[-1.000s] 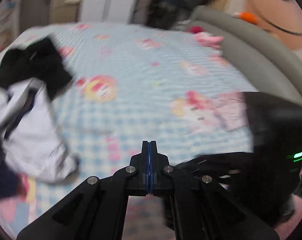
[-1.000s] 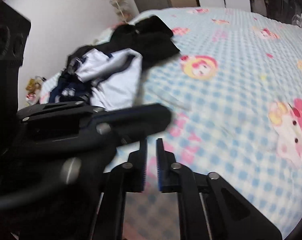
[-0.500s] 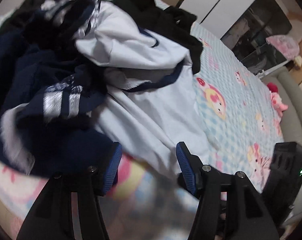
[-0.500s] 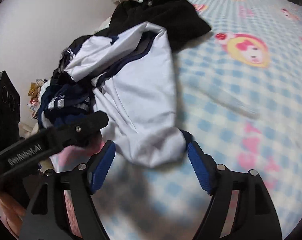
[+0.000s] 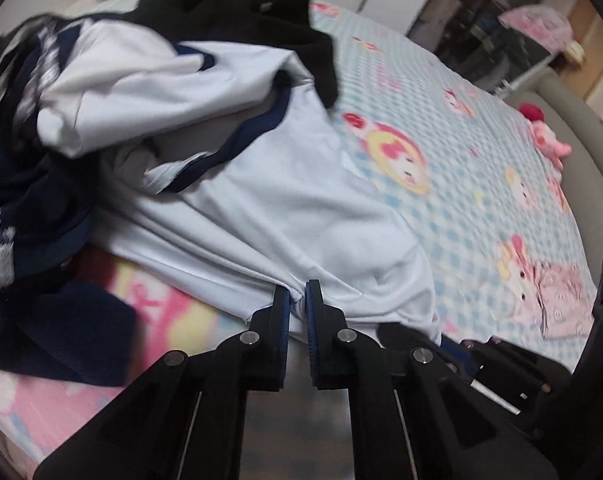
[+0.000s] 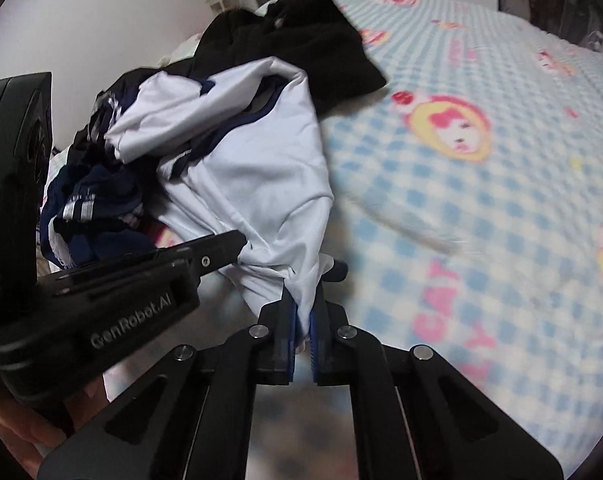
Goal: Fold clothes
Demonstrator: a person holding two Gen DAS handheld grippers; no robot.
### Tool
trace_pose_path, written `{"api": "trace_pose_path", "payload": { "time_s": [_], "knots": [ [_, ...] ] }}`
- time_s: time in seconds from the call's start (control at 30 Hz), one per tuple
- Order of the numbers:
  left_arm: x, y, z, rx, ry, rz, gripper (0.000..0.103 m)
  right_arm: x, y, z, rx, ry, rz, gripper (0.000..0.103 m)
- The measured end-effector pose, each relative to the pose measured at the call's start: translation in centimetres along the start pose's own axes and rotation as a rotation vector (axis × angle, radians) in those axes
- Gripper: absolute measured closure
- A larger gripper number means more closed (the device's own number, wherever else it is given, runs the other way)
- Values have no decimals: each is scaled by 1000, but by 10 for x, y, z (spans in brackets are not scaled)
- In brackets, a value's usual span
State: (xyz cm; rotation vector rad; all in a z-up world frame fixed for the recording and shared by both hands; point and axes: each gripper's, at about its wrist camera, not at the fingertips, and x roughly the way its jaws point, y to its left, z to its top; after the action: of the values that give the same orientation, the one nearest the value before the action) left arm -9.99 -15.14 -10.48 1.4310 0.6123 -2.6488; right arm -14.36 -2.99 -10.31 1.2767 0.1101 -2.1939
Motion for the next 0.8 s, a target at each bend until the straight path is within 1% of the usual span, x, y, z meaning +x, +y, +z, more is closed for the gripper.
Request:
{"api": "trace_pose_path", "payload": {
  "time_s": [0.07, 0.13, 0.2, 0.27, 0.43, 0.5, 0.6, 0.67, 0.7, 0.8],
  "knots": [
    [-2, -18, -5, 27, -1, -21, 96, -19, -12, -5, 4, -18, -21, 100],
    [-5, -39, -11, 77, 4, -53, 96, -37, -25, -11, 8, -36, -43, 100],
    [-4, -67, -19, 123, 14, -88, 96, -56, -37, -16, 13, -54, -64, 100],
    [-2, -93, -26, 157, 29, -124, 96, -76, -59, -26, 51, -61, -80, 100],
    [0, -172, -61, 271, 92, -266, 96, -131, -113, -60, 135, -92, -178, 100],
    [-1, -203, -74, 311, 119, -327, 96, -156, -138, -79, 180, -103, -232, 100],
    [1, -249, -94, 370, 162, -398, 96, -187, -167, -101, 233, -116, -307, 100],
    [-3, -263, -105, 401, 176, -410, 95, -204, -186, -115, 264, -120, -366, 99],
    [-4, -269, -109, 415, 183, -410, 93, -207, -193, -121, 278, -107, -375, 99],
    [-9, -263, -112, 431, 178, -356, 93, -205, -210, -131, 318, -68, -370, 97]
  ]
}}
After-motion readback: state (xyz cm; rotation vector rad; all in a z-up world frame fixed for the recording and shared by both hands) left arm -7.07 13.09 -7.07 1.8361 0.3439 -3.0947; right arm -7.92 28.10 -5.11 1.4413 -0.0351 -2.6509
